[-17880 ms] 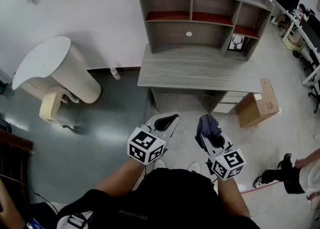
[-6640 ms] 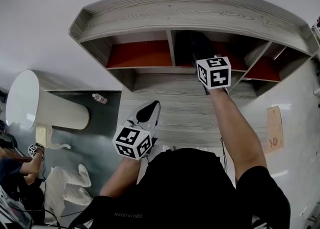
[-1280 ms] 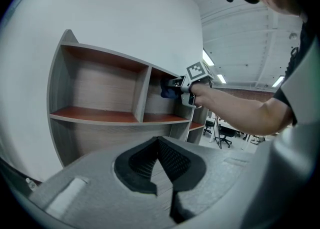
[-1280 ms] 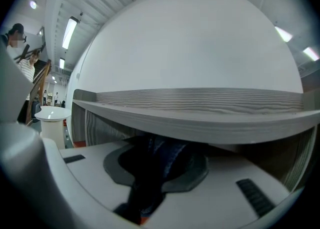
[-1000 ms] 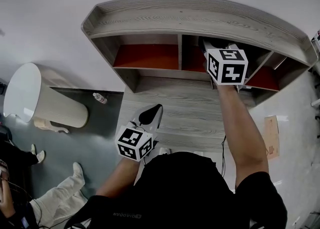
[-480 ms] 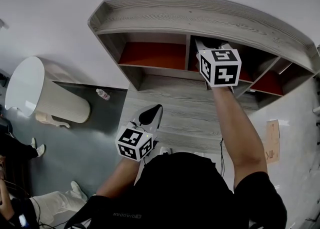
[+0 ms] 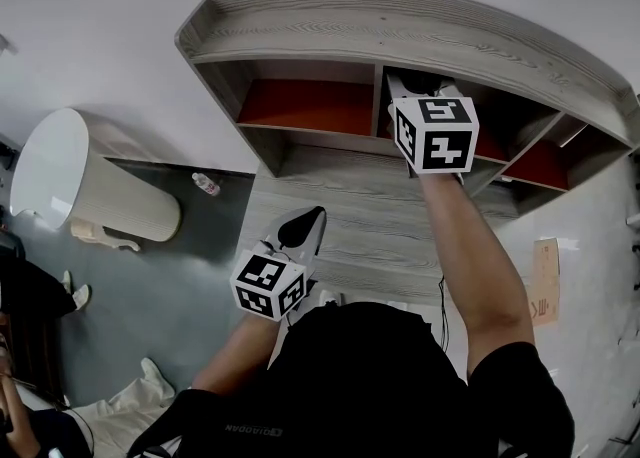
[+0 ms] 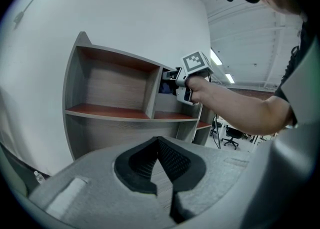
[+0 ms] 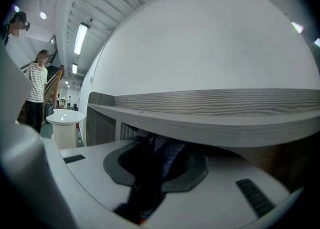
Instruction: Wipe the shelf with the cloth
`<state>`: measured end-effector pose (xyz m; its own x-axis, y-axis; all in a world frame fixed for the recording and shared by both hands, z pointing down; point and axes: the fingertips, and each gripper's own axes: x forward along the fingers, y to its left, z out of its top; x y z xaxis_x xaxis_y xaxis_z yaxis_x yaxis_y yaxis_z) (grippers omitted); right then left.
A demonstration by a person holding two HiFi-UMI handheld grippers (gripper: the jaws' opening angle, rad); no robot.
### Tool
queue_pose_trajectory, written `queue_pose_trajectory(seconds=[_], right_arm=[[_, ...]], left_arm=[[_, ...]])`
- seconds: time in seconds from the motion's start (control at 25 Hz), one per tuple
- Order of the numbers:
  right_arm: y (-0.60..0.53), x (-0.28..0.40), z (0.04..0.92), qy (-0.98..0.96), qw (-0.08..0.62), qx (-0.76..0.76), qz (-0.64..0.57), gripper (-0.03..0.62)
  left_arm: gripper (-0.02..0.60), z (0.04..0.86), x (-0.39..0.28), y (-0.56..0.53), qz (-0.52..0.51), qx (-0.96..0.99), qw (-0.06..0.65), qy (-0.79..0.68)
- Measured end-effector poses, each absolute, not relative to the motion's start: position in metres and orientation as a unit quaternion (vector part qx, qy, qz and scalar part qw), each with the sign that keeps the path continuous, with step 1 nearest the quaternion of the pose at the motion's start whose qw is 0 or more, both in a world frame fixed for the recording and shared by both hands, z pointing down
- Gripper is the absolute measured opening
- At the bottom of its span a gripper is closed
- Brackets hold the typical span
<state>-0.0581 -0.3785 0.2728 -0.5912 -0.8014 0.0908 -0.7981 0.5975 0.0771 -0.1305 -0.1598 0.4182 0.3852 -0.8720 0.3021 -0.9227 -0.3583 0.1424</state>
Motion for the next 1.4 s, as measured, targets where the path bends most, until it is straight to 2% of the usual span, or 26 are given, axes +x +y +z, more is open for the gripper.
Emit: queue_pose_trajectory(seconds=[0.44,0.96,1.4], right_arm=[[-0.375,-0.052,0.286,-0.903,0.027,0.426,-0.051,0.097],[-0.407,-0.059,0.322,-0.897,0.053,0.434,-0.060,0.096],[-0.415,-0.062,0.303,-0.893,0.044,0.439,-0.094,0.096]], left_arm=[[0.008,0.421,-0.124,-0.164,0.096,0.823,0.145,-0.541],[0.008,0.422,-0.131,-0.162,0.097,0.816,0.147,-0.551],[0.008,0.425,-0.141,-0.157,0.092,0.807,0.152,-0.563]])
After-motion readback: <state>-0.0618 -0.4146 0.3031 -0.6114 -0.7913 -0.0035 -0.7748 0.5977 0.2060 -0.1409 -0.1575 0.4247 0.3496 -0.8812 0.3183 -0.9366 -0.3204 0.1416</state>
